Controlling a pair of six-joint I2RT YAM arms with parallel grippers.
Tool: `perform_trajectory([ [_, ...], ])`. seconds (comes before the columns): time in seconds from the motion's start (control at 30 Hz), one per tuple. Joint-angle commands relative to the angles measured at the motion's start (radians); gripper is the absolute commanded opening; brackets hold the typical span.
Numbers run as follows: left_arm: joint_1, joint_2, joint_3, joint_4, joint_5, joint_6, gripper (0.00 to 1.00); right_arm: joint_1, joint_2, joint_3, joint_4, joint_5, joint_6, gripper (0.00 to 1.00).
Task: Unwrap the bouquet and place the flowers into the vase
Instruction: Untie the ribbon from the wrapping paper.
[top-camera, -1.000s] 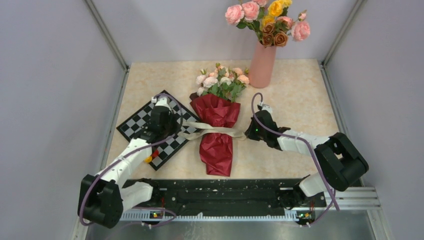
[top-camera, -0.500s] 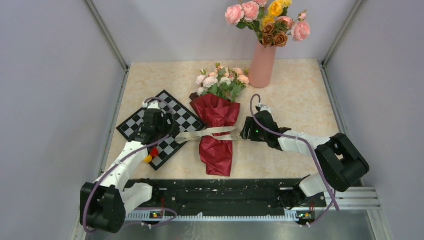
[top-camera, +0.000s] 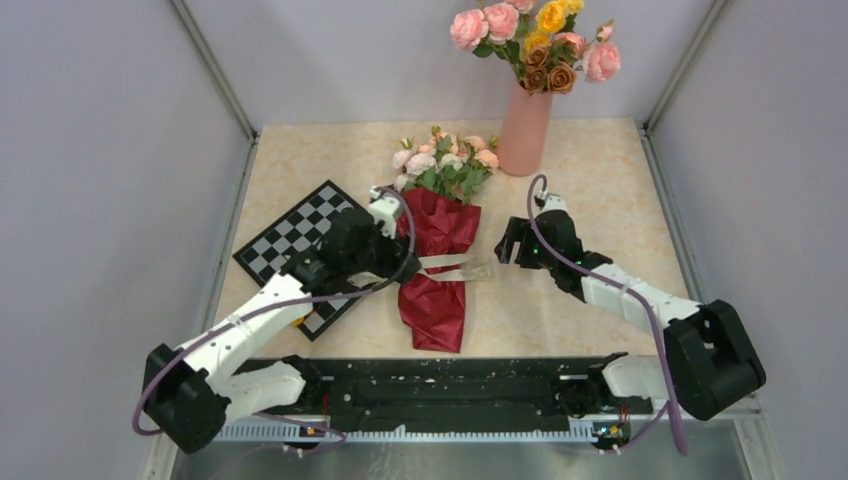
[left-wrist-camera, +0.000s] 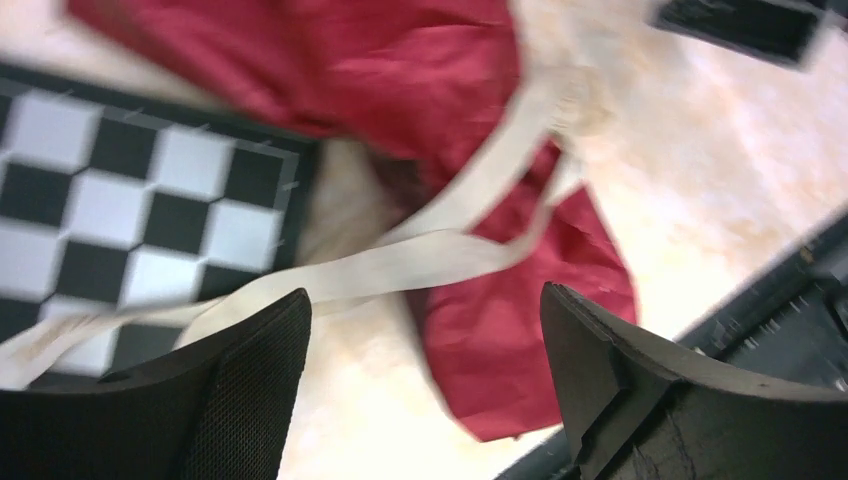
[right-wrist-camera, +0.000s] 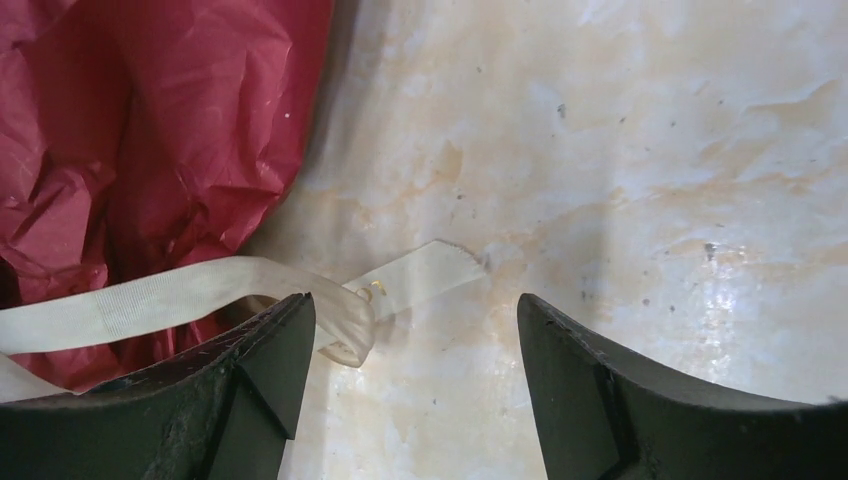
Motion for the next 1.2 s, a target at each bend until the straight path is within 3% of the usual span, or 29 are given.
perform_trajectory([
  [0.0,-0.121,0.068,0.062,0.116,0.164,0.123,0.88,-0.047,-0.061,0.007,0.004,-0.046,-0.017,0.75],
  [0.13,-0.197,0.193,0.108,0.158,0.248,0.147,0.86,-0.076,-0.092,-0.018,0.004,-0.050,-0.004,0.73],
  [0.4,-0.280,0.385,0.220,0.138,0.208,0.189,0.75,-0.102,-0.135,-0.045,0.009,-0.103,0.017,0.72],
  [0.9,-0.294,0.488,0.247,0.119,0.078,0.227,0.64,-0.105,-0.159,-0.060,0.008,-0.117,0.030,0.71],
  [1.17,-0.300,0.495,0.243,0.113,0.032,0.231,0.48,-0.105,-0.161,-0.062,0.007,-0.117,0.034,0.70],
])
